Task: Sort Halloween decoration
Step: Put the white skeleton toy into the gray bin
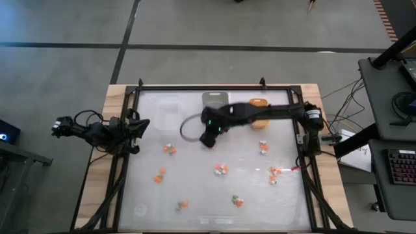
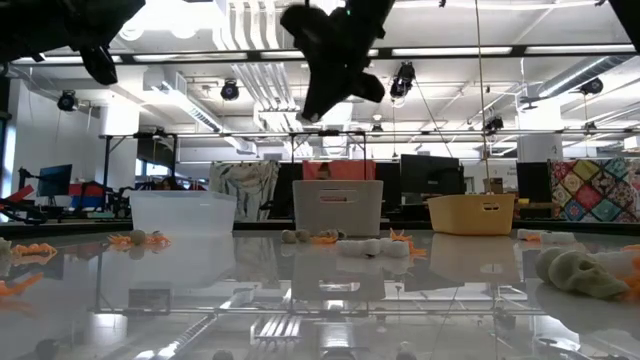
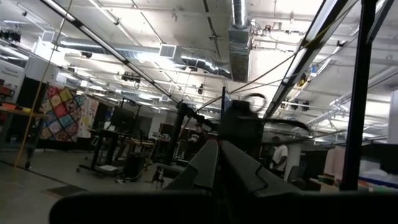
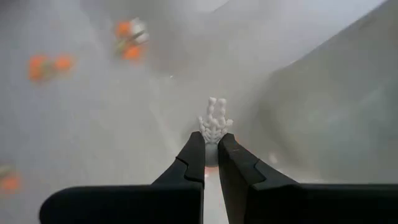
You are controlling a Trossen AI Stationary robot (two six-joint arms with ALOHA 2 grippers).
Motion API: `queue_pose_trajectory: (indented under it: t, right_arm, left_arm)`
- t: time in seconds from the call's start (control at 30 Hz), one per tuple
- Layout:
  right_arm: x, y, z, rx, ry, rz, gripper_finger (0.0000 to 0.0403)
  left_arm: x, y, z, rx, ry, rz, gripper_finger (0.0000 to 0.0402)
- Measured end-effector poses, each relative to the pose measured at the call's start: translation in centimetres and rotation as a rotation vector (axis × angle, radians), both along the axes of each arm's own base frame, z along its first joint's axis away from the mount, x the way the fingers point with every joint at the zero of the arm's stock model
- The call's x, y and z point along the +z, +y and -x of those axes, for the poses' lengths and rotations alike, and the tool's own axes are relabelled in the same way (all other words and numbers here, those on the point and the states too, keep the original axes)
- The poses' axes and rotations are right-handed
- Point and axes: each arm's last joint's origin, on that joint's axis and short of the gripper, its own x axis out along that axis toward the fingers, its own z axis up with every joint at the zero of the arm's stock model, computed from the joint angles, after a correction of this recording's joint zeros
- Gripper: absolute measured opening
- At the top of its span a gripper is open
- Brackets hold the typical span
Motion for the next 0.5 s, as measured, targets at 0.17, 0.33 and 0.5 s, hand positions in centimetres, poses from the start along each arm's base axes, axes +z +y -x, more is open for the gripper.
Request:
queue_pose_trajectory:
  t: [0.17, 0.33, 0.5]
  right_arm:
    - [-0.1, -5.6, 0.9, 0.082, 0.038, 0.120, 0.0013]
    - [-1.7, -10.3, 1.6, 0.249, 0.130, 0.252, 0.0013]
    - [-3.6, -12.8, 1.7, 0.407, 0.203, 0.338, 0.0013]
  left_arm:
    - [0.0, 0.0, 0.0, -0.030, -0.014, 0.051, 0.0000]
    - [0.0, 0.0, 0.0, -0.055, -0.027, 0.094, 0.0000]
    - [-0.1, 0.0, -0.1, -0.074, -0.029, 0.125, 0.0000]
